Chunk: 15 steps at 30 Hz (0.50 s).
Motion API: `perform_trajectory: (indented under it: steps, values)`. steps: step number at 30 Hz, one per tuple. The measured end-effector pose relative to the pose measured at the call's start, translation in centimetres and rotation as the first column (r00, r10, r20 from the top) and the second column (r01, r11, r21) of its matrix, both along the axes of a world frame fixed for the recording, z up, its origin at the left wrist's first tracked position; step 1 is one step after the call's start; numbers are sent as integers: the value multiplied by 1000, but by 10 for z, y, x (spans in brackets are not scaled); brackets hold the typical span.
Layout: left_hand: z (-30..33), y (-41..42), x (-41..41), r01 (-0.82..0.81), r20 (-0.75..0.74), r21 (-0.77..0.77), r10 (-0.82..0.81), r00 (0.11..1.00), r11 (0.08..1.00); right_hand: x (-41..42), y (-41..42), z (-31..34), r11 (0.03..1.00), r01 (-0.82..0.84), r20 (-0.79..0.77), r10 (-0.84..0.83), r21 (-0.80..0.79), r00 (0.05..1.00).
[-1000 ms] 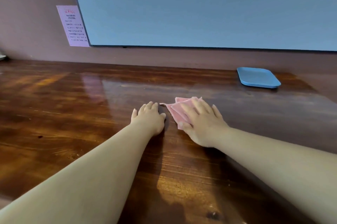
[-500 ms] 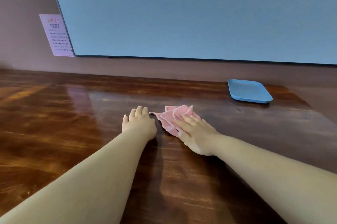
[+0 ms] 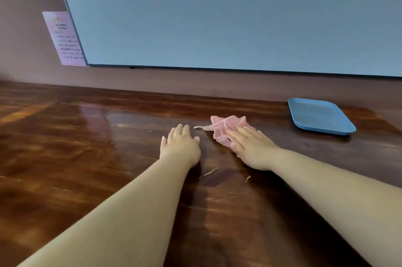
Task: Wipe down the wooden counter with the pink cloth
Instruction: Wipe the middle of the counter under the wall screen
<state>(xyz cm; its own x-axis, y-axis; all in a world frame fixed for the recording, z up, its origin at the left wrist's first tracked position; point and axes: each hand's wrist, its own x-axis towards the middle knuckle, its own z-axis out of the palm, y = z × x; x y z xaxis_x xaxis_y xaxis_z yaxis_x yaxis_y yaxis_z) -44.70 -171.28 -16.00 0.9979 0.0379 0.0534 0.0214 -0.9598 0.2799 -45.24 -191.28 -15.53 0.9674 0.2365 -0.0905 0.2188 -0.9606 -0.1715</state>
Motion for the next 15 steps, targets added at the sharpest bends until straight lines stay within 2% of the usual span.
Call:
perform_trajectory:
  steps: [3, 6, 9, 12, 15]
  values:
    - [-16, -3, -5, -11, 32, 45, 10, 999, 999, 38, 5, 8, 991, 128, -21, -129, -38, 991]
    - [-14, -6, -5, -54, 29, 79, 52, 998, 995, 45, 5, 0, 994, 91, -30, -93, -54, 995]
    - [6, -17, 13, -97, -79, 180, 112, 990, 979, 44, -5, -6, 1000, 23, 1, -23, -15, 1000]
    - [12, -36, 22, -137, -186, 194, 173, 967, 971, 64, -17, 2, 997, 81, -9, -81, -2, 997]
    - [-2, -41, 16, -186, -99, 160, 204, 974, 969, 86, -15, 11, 981, 190, -2, -190, -30, 982]
